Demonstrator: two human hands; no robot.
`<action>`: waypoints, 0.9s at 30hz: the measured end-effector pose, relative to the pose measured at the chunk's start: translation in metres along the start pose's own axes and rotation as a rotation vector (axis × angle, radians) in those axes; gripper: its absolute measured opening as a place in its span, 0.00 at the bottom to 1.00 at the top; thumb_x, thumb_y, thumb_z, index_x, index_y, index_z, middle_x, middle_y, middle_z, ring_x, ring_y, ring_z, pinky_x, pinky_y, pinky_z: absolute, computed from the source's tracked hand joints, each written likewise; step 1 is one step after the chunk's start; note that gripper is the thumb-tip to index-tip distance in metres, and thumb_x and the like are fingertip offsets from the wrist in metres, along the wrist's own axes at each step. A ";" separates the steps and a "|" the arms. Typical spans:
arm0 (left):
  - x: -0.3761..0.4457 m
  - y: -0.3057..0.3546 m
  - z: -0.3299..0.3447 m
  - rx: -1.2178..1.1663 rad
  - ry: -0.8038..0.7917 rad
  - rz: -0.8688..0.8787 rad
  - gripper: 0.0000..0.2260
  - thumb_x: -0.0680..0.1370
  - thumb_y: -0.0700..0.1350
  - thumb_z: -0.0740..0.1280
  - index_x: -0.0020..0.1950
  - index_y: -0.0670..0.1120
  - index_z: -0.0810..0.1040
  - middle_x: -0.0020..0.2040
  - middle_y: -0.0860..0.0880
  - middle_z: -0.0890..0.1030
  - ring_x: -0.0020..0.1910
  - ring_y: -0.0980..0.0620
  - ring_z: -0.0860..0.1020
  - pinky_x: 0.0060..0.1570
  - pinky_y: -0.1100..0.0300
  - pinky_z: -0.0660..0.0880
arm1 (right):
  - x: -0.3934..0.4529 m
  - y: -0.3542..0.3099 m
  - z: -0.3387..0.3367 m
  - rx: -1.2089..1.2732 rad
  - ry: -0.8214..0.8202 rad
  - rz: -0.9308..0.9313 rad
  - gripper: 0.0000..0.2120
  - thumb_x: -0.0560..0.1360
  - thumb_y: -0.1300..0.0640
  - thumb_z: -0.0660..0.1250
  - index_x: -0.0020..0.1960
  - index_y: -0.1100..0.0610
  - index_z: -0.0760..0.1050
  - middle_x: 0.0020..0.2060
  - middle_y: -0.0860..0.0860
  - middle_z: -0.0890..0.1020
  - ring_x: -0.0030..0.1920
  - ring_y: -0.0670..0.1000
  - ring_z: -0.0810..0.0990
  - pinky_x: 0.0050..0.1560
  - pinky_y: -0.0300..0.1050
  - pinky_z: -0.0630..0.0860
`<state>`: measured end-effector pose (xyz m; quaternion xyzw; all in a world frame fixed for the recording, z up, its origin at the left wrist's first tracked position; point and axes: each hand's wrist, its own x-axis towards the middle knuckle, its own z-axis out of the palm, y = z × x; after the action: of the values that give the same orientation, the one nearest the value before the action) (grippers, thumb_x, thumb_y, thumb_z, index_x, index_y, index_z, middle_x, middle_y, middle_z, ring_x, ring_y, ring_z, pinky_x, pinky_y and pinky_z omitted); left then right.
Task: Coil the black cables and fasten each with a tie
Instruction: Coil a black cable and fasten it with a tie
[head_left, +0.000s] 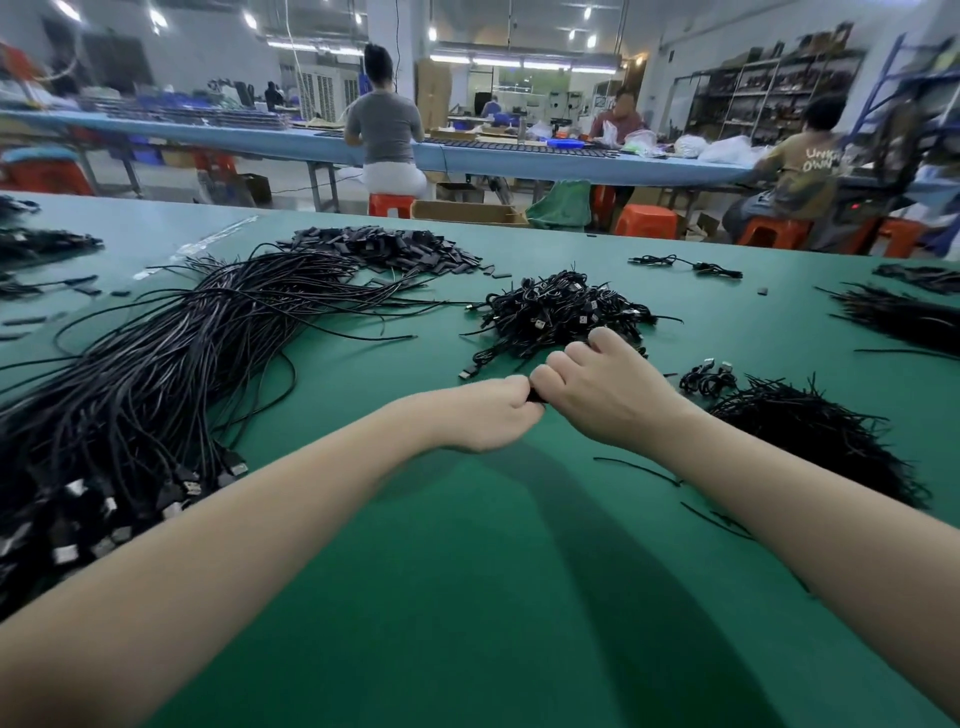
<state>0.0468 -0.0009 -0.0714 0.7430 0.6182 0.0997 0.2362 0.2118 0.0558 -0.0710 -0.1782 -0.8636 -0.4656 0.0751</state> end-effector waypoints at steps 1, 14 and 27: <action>-0.002 -0.001 0.001 -0.013 -0.051 -0.009 0.12 0.82 0.52 0.51 0.45 0.46 0.65 0.37 0.47 0.71 0.33 0.49 0.73 0.41 0.54 0.71 | -0.001 -0.001 0.002 -0.004 0.014 -0.032 0.11 0.73 0.64 0.52 0.38 0.55 0.69 0.29 0.49 0.70 0.28 0.53 0.68 0.33 0.46 0.65; 0.020 -0.047 0.025 -0.260 0.454 -0.105 0.15 0.84 0.49 0.52 0.47 0.39 0.67 0.34 0.48 0.70 0.33 0.47 0.68 0.34 0.55 0.64 | -0.022 0.005 0.010 0.426 -0.465 0.721 0.33 0.73 0.45 0.69 0.69 0.51 0.55 0.63 0.56 0.67 0.64 0.60 0.64 0.68 0.56 0.61; 0.033 -0.083 0.051 -0.727 0.406 0.106 0.12 0.81 0.52 0.53 0.41 0.48 0.67 0.26 0.60 0.67 0.25 0.58 0.61 0.26 0.63 0.62 | -0.045 0.002 0.032 0.938 -0.626 0.525 0.04 0.77 0.51 0.66 0.46 0.51 0.74 0.42 0.45 0.78 0.41 0.44 0.77 0.48 0.41 0.76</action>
<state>0.0041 0.0298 -0.1603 0.6075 0.5376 0.4676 0.3510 0.2554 0.0729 -0.1002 -0.4606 -0.8847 0.0717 0.0008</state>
